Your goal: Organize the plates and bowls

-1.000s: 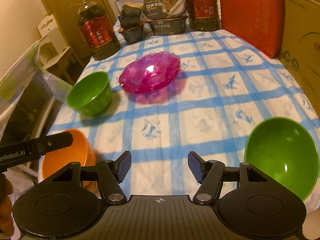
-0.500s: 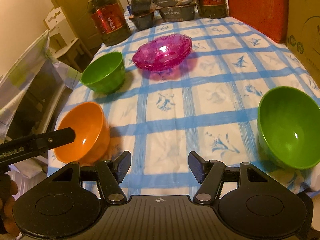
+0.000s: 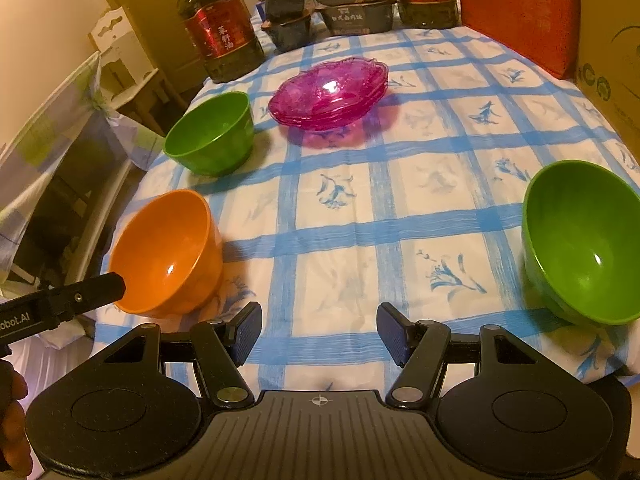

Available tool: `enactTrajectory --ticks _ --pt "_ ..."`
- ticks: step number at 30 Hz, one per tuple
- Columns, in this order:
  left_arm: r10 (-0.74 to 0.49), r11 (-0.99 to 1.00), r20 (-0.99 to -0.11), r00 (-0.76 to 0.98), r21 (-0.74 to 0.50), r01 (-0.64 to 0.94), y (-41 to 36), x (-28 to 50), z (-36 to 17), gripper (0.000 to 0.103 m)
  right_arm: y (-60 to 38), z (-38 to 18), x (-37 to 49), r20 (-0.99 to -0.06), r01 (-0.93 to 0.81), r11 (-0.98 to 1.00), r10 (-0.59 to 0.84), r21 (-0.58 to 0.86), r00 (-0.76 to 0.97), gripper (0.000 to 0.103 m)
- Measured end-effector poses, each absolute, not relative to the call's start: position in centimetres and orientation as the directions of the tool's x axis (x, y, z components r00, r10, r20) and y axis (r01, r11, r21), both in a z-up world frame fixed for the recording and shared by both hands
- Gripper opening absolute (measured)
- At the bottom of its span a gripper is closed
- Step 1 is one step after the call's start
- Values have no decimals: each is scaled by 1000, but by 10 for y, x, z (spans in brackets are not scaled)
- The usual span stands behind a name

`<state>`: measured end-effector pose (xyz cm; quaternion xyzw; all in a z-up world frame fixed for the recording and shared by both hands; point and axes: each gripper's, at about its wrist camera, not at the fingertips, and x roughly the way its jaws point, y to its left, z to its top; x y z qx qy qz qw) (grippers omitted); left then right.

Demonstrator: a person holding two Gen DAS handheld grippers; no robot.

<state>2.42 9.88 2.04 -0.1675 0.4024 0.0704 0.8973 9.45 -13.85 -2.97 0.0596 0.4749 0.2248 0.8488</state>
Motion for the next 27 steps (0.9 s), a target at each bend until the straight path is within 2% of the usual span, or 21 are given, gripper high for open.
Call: enactTrajectory --ticks 16,27 --pt "14 924 -747 665 -245 -295 113 20 18 75 -130 -32 96 -781 -335 888 443 315 440 64" --pt "-34 942 -739 673 -250 -226 85 35 19 75 -174 -27 88 -776 -246 925 378 290 506 64"
